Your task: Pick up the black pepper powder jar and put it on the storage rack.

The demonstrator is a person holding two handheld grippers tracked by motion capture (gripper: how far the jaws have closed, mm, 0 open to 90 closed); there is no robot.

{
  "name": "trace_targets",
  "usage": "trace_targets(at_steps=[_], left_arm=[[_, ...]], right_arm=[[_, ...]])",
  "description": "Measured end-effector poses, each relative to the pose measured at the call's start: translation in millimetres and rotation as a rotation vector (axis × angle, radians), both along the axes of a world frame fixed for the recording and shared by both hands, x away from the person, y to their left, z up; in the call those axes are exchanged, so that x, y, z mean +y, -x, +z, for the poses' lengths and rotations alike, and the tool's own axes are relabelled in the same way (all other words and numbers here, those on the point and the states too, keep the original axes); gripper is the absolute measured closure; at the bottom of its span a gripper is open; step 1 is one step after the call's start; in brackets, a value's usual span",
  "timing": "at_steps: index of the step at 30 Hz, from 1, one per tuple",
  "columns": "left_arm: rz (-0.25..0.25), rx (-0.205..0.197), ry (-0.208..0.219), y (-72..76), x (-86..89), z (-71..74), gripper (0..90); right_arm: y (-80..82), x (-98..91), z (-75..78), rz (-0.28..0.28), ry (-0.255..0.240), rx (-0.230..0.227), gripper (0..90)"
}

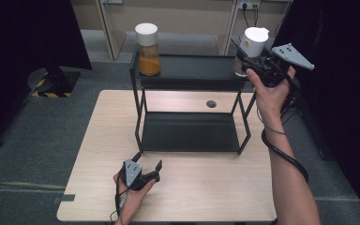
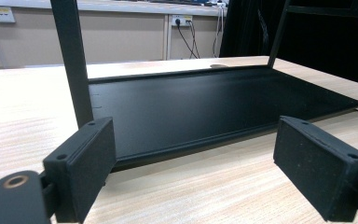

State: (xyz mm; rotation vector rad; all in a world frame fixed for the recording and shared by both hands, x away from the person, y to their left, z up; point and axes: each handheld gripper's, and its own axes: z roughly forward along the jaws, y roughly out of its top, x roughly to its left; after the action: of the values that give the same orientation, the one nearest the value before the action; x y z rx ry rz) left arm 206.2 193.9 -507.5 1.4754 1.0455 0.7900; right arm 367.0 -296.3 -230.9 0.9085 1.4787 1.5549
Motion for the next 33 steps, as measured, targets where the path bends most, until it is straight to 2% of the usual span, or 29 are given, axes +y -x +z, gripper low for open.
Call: trace_targets(at_steps=[13,24,33], left_arm=[[0.000,0.001,0.002,-0.1,0.1,0.0,12.5],[-0.001,0.001,0.000,-0.2,0.0,0.2,12.5],[-0.001,0.001,-0.001,-0.1,0.0,0.1,12.5]], right_arm=[[-13.2,4.6,3.7,-0.029,0.009,0.033,30.8],[-15.4,5.8,1.0,-0.023,0.010,0.027,30.8],[-18.9,8.1,-0.8,-0.020,0.023,0.040,30.7]])
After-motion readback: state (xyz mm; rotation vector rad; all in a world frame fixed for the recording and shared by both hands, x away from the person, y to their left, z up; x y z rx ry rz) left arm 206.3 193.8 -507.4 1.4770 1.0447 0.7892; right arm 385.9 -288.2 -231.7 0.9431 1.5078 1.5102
